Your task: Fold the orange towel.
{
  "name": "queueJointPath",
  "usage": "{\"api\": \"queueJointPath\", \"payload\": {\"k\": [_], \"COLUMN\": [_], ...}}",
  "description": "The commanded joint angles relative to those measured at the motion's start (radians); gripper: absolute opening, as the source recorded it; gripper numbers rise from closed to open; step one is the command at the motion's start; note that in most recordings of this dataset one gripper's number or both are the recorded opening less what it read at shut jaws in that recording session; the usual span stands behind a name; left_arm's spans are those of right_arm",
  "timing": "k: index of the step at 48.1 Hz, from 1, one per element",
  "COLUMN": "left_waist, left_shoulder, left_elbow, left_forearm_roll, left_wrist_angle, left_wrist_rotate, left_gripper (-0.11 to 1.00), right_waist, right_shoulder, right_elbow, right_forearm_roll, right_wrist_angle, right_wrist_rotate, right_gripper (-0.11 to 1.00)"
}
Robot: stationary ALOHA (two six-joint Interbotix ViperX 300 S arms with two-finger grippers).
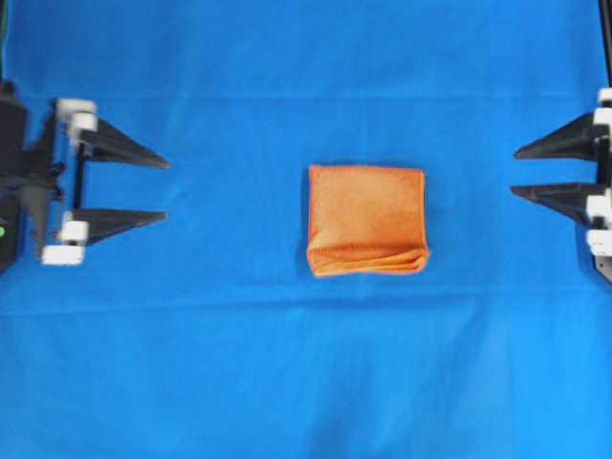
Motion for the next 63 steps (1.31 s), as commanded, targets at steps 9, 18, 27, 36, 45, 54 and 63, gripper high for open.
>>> {"api": "queueJointPath", "payload": {"k": [9, 18, 27, 36, 45, 54, 63], "left_waist": [0.003, 0.003, 0.003, 0.003, 0.003, 0.003, 0.003], "left_shoulder": [-0.192, -0.285, -0.325, -0.325, -0.327, -0.328, -0.328], "left_elbow": [0.143, 0.227, 0.247, 0.245, 0.245, 0.245, 0.244], "left_forearm_roll": [0.002, 0.002, 0.002, 0.003, 0.002, 0.002, 0.002], "left_wrist_angle": [-0.025, -0.043, -0.034, -0.029, -0.029, -0.029, -0.029], "left_wrist_rotate": [-0.002, -0.006, -0.008, -0.008, -0.008, -0.006, -0.006], "left_gripper": [0.64, 0.63, 0.63, 0.63, 0.63, 0.63, 0.63], "right_waist": [-0.023, -0.026, -0.044, -0.049, -0.051, -0.051, -0.051], "right_shoulder": [-0.135, -0.115, -0.107, -0.106, -0.106, -0.106, -0.106], "right_elbow": [0.127, 0.163, 0.167, 0.167, 0.167, 0.167, 0.166], "right_forearm_roll": [-0.012, -0.011, -0.009, -0.009, -0.009, -0.009, -0.009], "right_wrist_angle": [-0.104, -0.183, -0.196, -0.198, -0.196, -0.196, -0.196], "right_wrist_rotate": [0.005, 0.009, 0.011, 0.011, 0.011, 0.011, 0.011], "right_gripper": [0.57, 0.56, 0.56, 0.56, 0.56, 0.56, 0.56]}}
